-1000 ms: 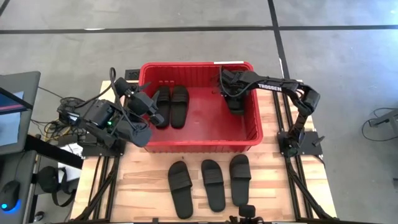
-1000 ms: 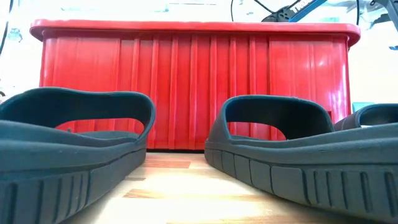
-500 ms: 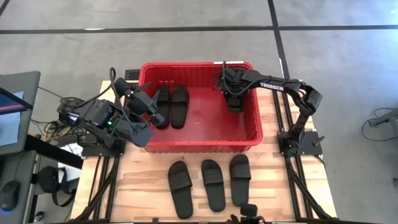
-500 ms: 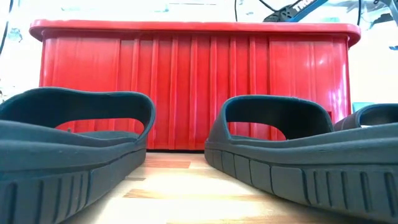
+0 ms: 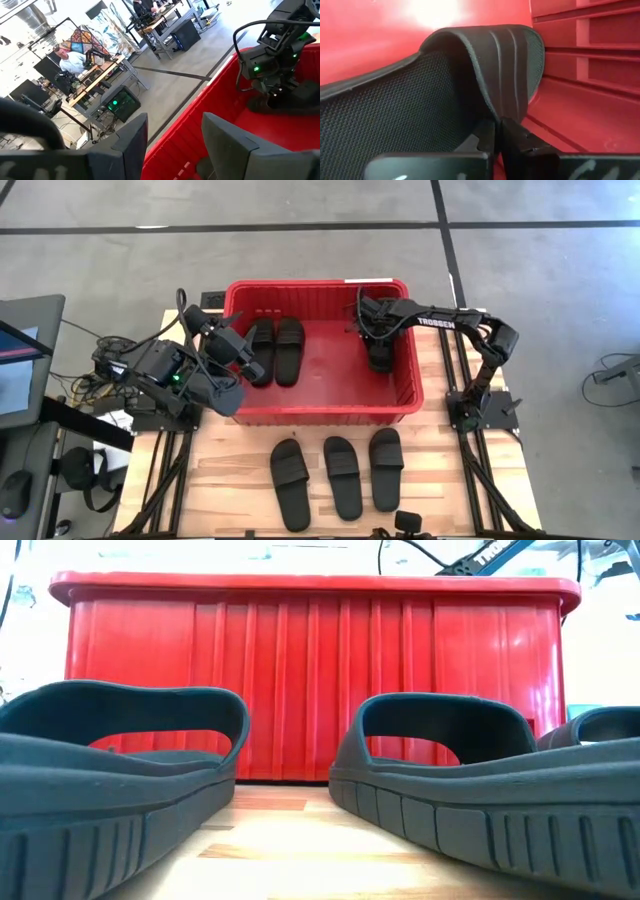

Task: Pick and place slides into bin
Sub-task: Put the black slides into the red bin

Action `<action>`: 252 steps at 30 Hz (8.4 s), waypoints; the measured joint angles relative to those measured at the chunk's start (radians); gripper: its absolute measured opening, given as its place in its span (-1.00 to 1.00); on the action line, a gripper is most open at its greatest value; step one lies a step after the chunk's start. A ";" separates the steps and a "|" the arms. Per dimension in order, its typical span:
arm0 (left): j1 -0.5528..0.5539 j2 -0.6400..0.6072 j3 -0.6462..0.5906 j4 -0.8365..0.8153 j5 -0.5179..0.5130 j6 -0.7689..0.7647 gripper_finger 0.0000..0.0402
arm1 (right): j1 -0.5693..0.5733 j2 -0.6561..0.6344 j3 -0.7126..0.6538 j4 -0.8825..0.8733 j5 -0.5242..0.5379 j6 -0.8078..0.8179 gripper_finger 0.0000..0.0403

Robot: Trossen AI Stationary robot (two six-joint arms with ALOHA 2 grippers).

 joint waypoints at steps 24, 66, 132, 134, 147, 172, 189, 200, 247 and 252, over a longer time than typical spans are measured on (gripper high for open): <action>0.000 0.000 0.000 0.000 0.008 0.000 -0.12 | -0.005 0.002 -0.015 0.008 -0.071 0.004 -0.41; 0.000 0.000 0.000 0.000 0.009 0.007 -0.12 | 0.025 -0.342 -0.008 -0.188 -0.307 -0.068 0.32; 0.054 0.001 0.000 0.000 0.303 0.044 -0.12 | 1.547 -0.417 -0.011 -0.259 0.136 1.371 0.31; 0.044 0.001 0.000 0.000 0.322 0.063 -0.12 | 1.548 -0.361 -0.011 -0.257 0.135 1.405 0.31; -0.027 0.001 0.000 0.000 0.351 0.111 -0.12 | 1.518 -0.044 -0.010 -0.120 0.136 1.545 0.31; -0.040 0.001 0.000 0.000 0.406 0.112 -0.12 | 1.459 0.197 0.148 -0.325 0.215 1.590 0.31; -0.040 0.001 0.000 0.000 0.406 0.086 -0.12 | 1.413 0.196 0.054 -0.251 0.240 1.485 0.31; -0.040 0.001 0.000 0.000 0.405 0.082 -0.12 | 1.386 0.196 0.047 -0.262 0.240 1.460 -0.23; -0.040 0.001 0.000 0.000 0.394 0.113 -0.12 | 1.432 0.182 1.004 -0.731 0.248 1.279 -1.00; -0.040 0.001 0.000 0.000 0.394 0.113 -0.12 | 1.394 0.181 1.107 -0.726 0.279 1.146 -1.00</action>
